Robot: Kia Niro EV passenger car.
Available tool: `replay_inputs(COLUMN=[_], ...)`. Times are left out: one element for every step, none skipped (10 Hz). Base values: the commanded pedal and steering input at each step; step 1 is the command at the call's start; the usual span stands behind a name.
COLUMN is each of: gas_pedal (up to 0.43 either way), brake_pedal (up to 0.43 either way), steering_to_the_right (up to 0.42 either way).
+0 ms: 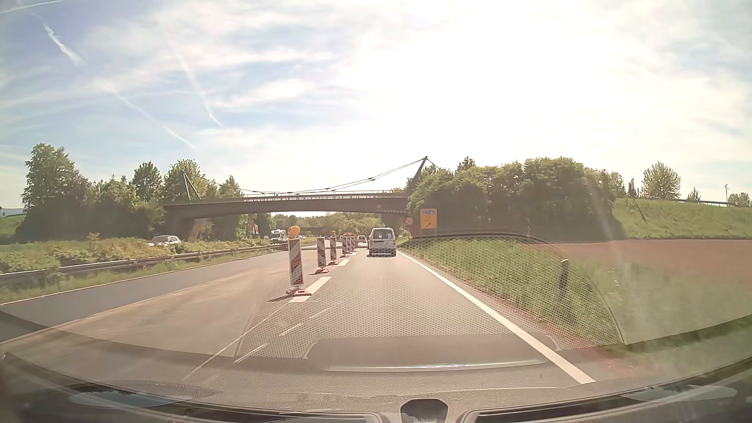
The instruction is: Follow the waypoints while adhering to traffic rules and regulations
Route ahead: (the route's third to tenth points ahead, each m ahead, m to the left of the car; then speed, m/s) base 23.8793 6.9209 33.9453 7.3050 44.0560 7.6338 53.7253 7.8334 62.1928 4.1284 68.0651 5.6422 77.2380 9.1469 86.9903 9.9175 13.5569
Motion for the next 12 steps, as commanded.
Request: replay_inputs(gas_pedal=[0.079, 0.079, 0.079, 0.079, 0.067, 0.059, 0.059, 0.059, 0.047, 0.039, 0.039, 0.039], brake_pedal=[0.0, 0.0, 0.0, 0.0, 0.0, 0.0, 0.0, 0.0, 0.0, 0.0, 0.0, 0.0], steering_to_the_right=[-0.005, -0.005, -0.005, -0.005, -0.006, -0.006, -0.006, -0.005, -0.005, -0.006, -0.006, -0.005])
